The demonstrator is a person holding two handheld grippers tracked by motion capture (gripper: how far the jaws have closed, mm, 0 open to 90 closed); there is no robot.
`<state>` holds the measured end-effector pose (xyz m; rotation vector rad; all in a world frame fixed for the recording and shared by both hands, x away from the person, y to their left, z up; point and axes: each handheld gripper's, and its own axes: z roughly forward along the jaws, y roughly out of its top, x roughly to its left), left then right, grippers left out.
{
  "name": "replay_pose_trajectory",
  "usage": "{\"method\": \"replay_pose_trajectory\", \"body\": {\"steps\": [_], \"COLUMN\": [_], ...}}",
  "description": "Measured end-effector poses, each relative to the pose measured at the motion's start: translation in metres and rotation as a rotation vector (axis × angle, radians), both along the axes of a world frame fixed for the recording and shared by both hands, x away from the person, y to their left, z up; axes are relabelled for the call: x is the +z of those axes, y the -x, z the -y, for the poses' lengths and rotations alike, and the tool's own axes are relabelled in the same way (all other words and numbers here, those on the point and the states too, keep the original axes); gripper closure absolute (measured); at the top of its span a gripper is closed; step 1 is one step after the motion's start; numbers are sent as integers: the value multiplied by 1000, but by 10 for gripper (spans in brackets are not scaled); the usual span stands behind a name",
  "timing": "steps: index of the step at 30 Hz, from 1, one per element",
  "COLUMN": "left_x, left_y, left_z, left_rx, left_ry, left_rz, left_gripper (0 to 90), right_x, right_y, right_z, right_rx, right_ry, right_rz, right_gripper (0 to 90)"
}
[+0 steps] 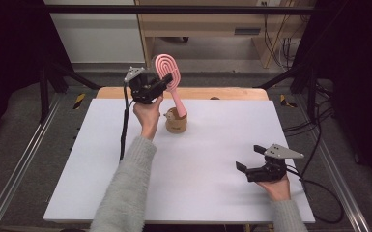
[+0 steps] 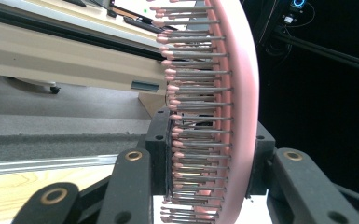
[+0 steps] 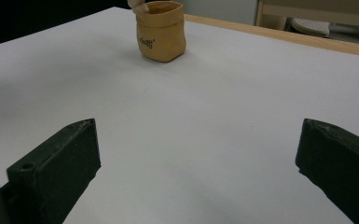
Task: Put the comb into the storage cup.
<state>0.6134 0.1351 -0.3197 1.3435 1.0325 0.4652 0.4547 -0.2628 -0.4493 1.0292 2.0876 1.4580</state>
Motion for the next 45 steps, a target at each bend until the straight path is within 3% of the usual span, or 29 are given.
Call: {"method": "replay_pose_trajectory", "body": {"steps": [30,45], "left_x": [-19,-36], "left_y": [-20,-24], "left_z": [5,2], "left_rx": [37,42], "left_ry": [-51,-39], "left_rz": [-26,-57], "left_gripper": [627,627], "right_x": [-1,-1], "right_y": [0,0], "right_z": [-1,-1], "right_rx": [2,3], "right_ry": [4,5], "right_rz": [-4,-7], "right_gripper": [2,2]}}
